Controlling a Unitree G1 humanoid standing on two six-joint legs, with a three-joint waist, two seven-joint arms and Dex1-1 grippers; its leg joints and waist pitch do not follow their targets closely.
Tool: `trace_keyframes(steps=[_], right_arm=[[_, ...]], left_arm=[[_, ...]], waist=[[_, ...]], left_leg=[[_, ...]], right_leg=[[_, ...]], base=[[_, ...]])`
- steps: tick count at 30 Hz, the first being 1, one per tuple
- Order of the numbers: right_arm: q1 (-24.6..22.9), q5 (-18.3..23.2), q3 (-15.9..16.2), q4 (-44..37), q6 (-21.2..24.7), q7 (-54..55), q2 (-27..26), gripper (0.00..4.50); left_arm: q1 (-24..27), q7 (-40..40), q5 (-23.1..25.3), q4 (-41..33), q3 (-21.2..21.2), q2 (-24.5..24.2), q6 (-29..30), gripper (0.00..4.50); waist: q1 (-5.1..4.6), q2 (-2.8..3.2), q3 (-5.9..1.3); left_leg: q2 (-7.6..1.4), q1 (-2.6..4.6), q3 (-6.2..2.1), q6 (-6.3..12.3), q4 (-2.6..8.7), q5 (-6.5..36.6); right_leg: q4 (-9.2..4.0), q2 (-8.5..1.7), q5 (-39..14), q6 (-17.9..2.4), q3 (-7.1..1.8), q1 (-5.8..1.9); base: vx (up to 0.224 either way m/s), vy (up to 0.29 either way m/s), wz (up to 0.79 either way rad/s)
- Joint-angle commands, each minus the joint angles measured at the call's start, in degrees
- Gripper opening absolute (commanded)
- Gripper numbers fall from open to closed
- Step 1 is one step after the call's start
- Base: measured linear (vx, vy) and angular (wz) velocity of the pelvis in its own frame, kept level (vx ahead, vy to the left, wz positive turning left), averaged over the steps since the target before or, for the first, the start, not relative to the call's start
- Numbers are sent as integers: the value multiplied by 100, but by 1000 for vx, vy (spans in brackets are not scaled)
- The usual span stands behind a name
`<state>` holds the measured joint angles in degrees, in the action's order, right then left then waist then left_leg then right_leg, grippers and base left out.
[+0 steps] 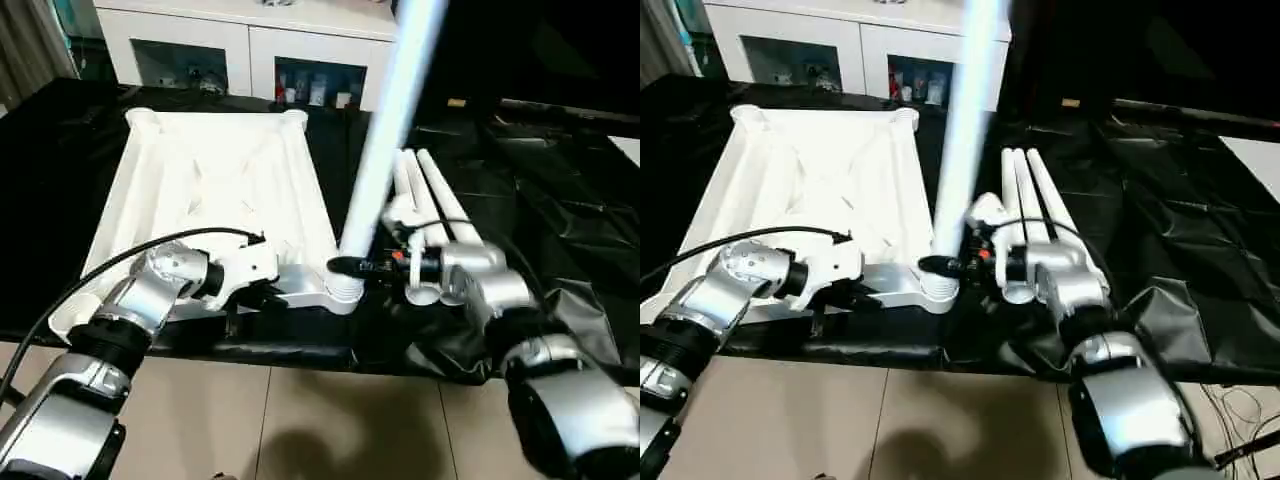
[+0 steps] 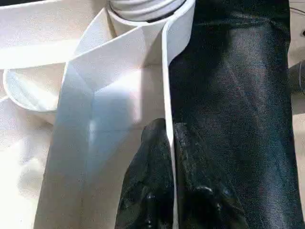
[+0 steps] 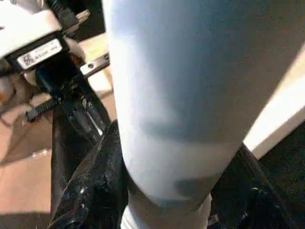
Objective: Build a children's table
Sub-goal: Insert table leg to table base
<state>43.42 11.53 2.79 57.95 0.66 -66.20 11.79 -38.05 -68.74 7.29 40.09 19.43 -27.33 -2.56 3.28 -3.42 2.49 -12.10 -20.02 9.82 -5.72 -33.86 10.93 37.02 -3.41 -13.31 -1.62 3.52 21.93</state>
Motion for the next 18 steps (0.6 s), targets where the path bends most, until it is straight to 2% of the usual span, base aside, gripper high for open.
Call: trace_keyframes(steps=[1, 7, 8, 9, 10, 11, 12, 18], right_arm=[[-302, -208, 35, 256, 148, 352, 129, 188], [-652, -115, -116, 17, 78, 465, 149, 188], [-803, -116, -117, -140, 61, 473, 149, 188], [-873, -141, -87, -213, 52, 457, 152, 188], [-969, -195, -5, -341, 42, 402, 157, 187], [-1008, -213, 32, -396, 40, 380, 161, 187], [-1084, -318, 187, -542, 11, 298, 182, 187], [-986, -514, 498, -645, 66, 115, 175, 187]], left_arm=[[-42, 42, -70, 28, -67, 38, -23, 0], [-47, 49, -54, 47, -60, 35, -32, 0], [-66, 49, -42, 79, -62, 35, -43, 0], [-74, 46, -35, 93, -60, 36, -49, 0], [-89, 39, -16, 115, -47, 33, -67, 0], [-96, 36, -8, 124, -40, 32, -75, 0], [-117, 13, 18, 144, -11, 27, -86, 0], [-142, -83, 104, 168, 95, -3, -181, 0]], waist=[[-9, 116, -271], [-6, 119, -270], [-5, 142, -269], [-4, 135, -267], [3, 170, -266], [0, 149, -267], [7, 164, -271], [-3, 168, -278]], left_leg=[[-194, 43, -24, 89, 434, 1310], [-194, 39, -27, 106, 446, 1333], [-189, 37, -25, 110, 447, 1334], [-189, 34, -26, 124, 447, 1297], [-190, 39, -30, 121, 452, 1298], [-186, 36, -22, 133, 448, 1296], [-184, 35, -24, 131, 450, 1277], [-183, 21, -22, 168, 454, 1107]], right_leg=[[-532, -471, -937, -1317, -322, -199], [-543, -469, -985, -1283, -321, -197], [-555, -468, -982, -1279, -321, -197], [-546, -465, -930, -1280, -323, -198], [-544, -463, -922, -1282, -320, -195], [-553, -462, -905, -1273, -323, -197], [-556, -465, -899, -1269, -323, -202], [-531, -456, -609, -1323, -315, -221]], base=[[0, 0, 0], [0, 0, 0], [0, 0, 0], [0, 0, 0], [0, 0, 0], [0, 0, 0], [0, 0, 0], [0, 0, 0]])
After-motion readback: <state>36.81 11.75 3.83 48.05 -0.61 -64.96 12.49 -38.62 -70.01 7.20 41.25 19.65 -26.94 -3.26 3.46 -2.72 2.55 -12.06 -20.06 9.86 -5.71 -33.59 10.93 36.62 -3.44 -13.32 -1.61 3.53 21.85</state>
